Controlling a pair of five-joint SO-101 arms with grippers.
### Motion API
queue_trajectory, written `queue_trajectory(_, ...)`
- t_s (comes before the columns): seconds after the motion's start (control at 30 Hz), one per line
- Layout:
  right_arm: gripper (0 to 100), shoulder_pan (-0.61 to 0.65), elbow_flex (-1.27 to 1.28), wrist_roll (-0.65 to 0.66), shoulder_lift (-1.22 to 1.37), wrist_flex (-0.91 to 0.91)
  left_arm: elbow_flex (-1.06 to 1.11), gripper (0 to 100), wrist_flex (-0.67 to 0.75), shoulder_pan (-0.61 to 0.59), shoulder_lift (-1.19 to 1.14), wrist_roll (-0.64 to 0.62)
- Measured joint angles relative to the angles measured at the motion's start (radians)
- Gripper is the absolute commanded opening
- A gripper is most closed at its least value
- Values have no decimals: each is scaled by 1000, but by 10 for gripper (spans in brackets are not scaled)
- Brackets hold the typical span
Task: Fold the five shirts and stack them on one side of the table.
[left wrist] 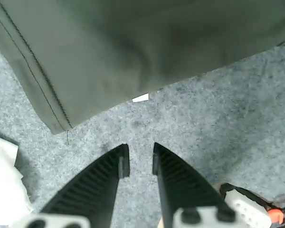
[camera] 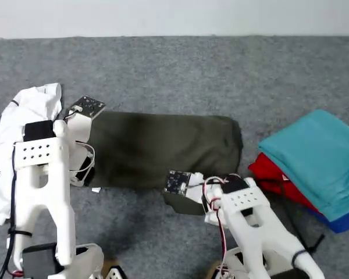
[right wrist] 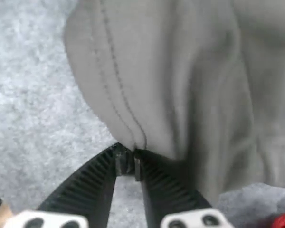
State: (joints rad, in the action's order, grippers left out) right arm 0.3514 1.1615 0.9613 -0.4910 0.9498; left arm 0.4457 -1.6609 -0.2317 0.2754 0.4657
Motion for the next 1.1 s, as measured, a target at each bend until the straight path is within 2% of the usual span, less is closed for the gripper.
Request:
queue_trajectory(0.4, 10, -41, -365, -6, 58, 14, 0, 91, 0, 0, 0, 0)
queue_trajectory(0.53, 10, -48, -419, -6, 158, -71, 0, 91, 0, 0, 0, 0)
queue_trajectory(0.73, 11, -44, -512, -97, 310, -190, 0, 91, 0, 0, 0, 0)
queue_trajectory(0.93, 13, -44, -592, -112, 494, -310, 0, 91, 0, 0, 0, 0)
queue_trajectory(1.03, 58, -64, -652, -135, 598, -353, 6, 91, 0, 0, 0, 0)
queue_trajectory(1.1, 111, -87, -712, -195, 658, -362, 25, 91, 9, 0, 0, 0)
